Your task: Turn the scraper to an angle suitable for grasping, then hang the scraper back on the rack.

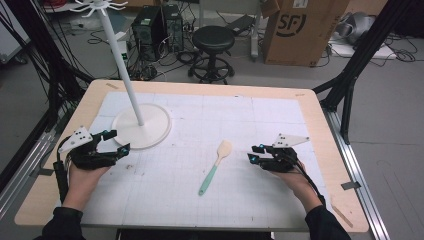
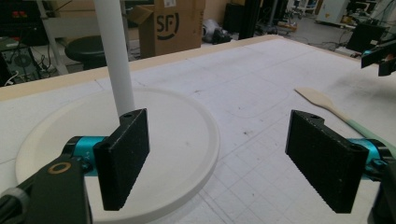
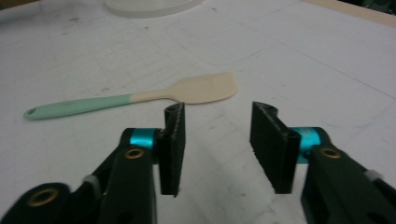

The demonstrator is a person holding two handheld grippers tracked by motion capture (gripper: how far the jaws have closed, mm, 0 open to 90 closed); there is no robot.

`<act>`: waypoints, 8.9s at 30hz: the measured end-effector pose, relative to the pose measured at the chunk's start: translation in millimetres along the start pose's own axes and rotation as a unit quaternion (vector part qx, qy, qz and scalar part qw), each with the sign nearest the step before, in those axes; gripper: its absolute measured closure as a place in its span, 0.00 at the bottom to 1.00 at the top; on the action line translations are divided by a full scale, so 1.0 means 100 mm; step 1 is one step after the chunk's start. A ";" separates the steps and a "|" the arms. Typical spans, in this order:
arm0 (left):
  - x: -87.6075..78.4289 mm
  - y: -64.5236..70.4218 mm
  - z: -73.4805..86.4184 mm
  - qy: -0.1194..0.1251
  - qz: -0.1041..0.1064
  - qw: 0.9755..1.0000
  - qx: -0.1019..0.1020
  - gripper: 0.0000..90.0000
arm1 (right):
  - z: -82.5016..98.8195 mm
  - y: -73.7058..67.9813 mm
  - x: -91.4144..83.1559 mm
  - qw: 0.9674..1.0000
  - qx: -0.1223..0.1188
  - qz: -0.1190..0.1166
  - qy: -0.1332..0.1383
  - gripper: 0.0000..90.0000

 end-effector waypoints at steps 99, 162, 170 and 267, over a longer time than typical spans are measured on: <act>-0.20 -0.15 0.16 0.013 -0.034 0.999 -0.013 0.21 | -0.22 0.23 -0.04 0.995 0.056 0.061 0.059 0.22; -0.04 -0.07 0.17 -0.012 0.004 1.000 -0.008 0.22 | -0.62 -0.06 1.46 0.985 -0.061 -0.033 -0.155 0.80; -0.04 -0.07 0.17 -0.014 0.004 1.000 -0.008 0.23 | -0.63 -0.05 1.46 0.986 -0.055 -0.027 -0.157 0.87; -0.03 -0.04 0.18 -0.016 0.031 0.999 -0.018 0.24 | -3.55 -0.81 0.57 0.989 -0.027 -0.060 0.133 0.90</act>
Point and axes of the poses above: each handheld gripper's, and its own axes: x roughly forward along the jaws, z roughly out of its underside, y roughly to its right, the point moved 1 cm from there along x, roughly forward along the jaws, and after that the axes turned 4 degrees about x, right-handed, at the moved point
